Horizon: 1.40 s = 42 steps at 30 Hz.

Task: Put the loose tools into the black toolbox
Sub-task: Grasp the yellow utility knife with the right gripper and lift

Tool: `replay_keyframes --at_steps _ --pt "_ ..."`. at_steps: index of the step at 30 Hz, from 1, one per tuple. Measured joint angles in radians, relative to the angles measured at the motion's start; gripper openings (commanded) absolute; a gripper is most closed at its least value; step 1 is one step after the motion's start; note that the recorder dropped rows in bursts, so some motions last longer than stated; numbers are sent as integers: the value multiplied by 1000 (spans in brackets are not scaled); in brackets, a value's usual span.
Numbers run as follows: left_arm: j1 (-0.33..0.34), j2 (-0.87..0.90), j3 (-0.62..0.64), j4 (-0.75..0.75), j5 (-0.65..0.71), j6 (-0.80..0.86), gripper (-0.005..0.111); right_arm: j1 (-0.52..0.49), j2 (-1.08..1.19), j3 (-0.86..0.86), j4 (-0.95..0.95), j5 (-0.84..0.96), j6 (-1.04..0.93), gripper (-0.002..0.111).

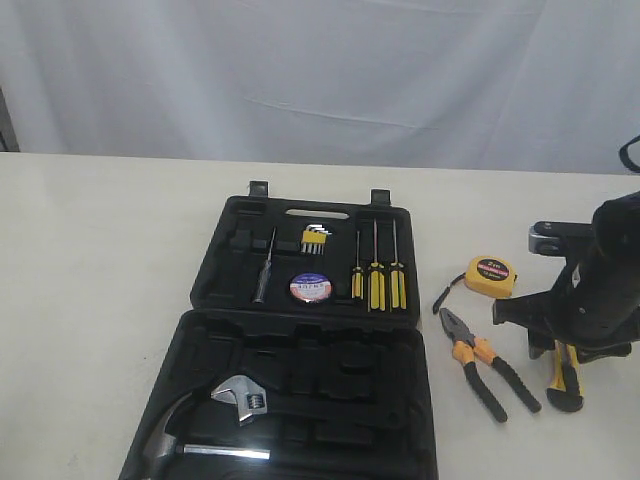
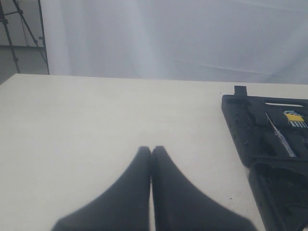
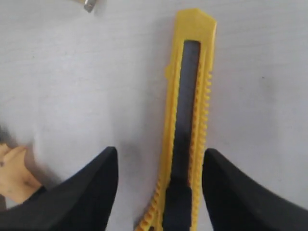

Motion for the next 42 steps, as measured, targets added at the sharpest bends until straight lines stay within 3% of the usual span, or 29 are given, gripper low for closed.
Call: replay_keyframes --at_steps 17,20,23,24,36,41,42 --pt "0 0 0 0 0 0 0 0 45 -2 -4 -26 25 51" --pt "0 0 0 0 0 0 0 0 45 -2 -4 -26 25 36" --pt "0 0 0 0 0 0 0 0 47 -2 -4 -24 25 5" --pt "0 0 0 0 0 0 0 0 47 -2 -4 -22 25 0" --pt "0 0 0 0 0 0 0 18 -28 -23 -16 82 15 -1" --pt "0 0 0 0 0 0 0 130 -140 -59 -14 124 -5 -1" --pt "0 0 0 0 0 0 0 210 -168 -112 -10 178 -8 -1"
